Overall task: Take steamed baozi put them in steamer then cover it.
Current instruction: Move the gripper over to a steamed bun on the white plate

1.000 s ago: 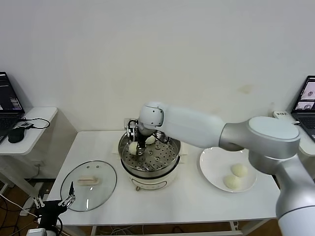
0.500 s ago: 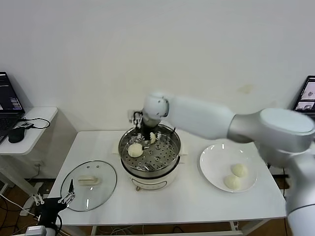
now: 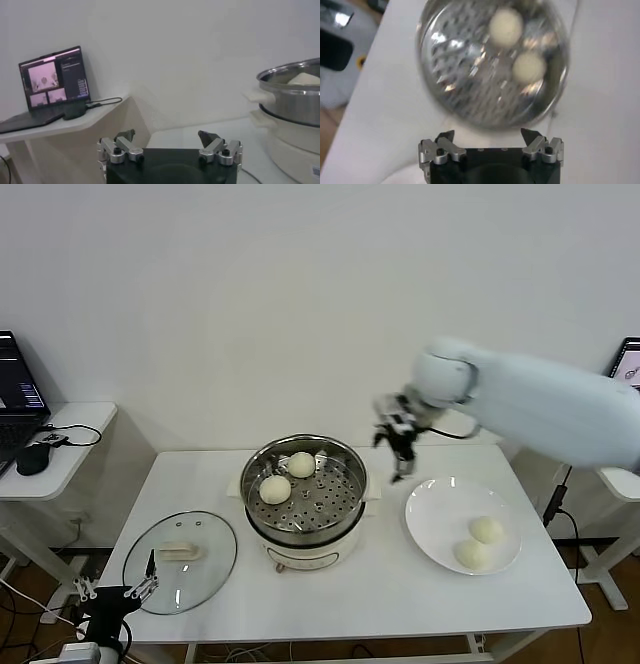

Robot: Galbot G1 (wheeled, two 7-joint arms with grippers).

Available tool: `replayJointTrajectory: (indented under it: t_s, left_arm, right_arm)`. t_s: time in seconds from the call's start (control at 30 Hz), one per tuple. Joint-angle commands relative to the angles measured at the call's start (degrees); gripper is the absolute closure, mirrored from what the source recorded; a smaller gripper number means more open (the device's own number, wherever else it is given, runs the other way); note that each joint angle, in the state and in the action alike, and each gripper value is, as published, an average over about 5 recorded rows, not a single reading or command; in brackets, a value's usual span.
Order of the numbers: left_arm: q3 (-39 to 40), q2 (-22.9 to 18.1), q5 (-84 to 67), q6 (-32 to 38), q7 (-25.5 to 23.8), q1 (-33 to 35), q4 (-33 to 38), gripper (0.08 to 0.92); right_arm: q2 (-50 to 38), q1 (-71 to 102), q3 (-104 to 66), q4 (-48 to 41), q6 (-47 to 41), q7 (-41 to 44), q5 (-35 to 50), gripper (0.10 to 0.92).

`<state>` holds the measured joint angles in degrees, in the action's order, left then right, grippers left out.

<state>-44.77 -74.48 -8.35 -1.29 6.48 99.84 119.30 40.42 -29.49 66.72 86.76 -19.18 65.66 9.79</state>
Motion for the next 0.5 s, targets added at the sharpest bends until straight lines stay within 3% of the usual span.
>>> replayJointTrajectory:
  t_s: [0.03, 0.5]
  left_arm:
    - [0.6, 0.0, 0.3, 0.0, 0.0, -0.1, -0.2, 0.177]
    - [1.2, -0.6, 2.0, 0.0, 0.0, 0.5, -0.8, 0.177]
  right_arm:
    - [-18.1, 19.4, -13.3, 5.9, 4.2, 2.4, -13.0, 0.203]
    - [-13.2, 34.0, -21.2, -4.0, 4.9, 1.1, -19.5, 0.203]
